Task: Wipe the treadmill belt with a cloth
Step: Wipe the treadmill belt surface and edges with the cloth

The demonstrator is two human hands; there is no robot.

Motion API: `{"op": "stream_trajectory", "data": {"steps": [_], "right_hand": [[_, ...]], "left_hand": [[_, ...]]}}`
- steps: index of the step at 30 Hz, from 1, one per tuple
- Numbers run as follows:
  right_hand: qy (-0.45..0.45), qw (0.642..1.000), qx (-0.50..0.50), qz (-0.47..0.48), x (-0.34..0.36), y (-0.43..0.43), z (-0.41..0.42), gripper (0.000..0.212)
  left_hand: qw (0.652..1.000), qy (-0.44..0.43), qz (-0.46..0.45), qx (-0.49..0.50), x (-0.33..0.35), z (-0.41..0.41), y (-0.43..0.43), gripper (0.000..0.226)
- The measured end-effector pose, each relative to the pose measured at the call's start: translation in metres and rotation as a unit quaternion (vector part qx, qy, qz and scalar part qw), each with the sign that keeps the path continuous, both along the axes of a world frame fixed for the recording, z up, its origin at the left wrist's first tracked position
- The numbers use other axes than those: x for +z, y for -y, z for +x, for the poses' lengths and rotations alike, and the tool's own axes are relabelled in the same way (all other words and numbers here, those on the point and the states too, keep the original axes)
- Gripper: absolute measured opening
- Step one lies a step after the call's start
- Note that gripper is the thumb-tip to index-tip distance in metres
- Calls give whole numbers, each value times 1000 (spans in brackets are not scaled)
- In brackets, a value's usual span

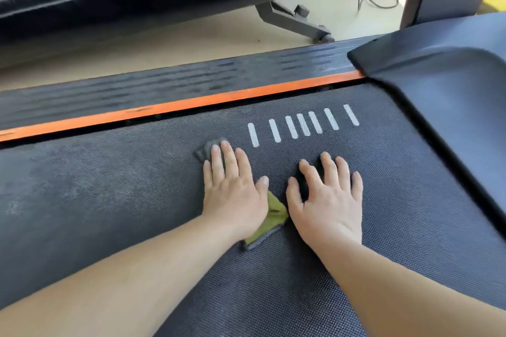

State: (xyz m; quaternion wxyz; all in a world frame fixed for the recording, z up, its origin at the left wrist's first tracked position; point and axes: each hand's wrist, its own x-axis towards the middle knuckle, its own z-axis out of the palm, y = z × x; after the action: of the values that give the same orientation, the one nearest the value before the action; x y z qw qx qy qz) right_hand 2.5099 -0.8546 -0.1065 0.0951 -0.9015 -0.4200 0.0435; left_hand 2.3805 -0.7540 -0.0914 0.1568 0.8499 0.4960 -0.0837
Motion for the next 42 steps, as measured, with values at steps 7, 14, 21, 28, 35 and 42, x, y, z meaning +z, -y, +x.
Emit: {"op": "stream_trajectory", "data": {"steps": [7, 14, 21, 28, 35, 42], "right_hand": [[-4, 1000, 0, 1, -2, -2, 1, 55], [-4, 1000, 2, -2, -2, -2, 2, 55], [-11, 1000, 2, -15, 3, -2, 2, 56], [-17, 1000, 4, -24, 6, 0, 1, 57], [-20, 999, 3, -25, 8, -1, 0, 57], [-21, 1000, -3, -21, 6, -3, 1, 53]], "left_hand": [[995, 26, 78, -52, -2, 17, -74, 65], [953, 290, 82, 25, 20, 6, -59, 60], [936, 268, -91, 210, 33, -14, -53, 26], [836, 440, -107, 311, 72, -31, -70, 31], [927, 366, -3, 79, 114, -31, -74, 19], [941, 267, -181, 106, 70, -34, -16, 35]]}}
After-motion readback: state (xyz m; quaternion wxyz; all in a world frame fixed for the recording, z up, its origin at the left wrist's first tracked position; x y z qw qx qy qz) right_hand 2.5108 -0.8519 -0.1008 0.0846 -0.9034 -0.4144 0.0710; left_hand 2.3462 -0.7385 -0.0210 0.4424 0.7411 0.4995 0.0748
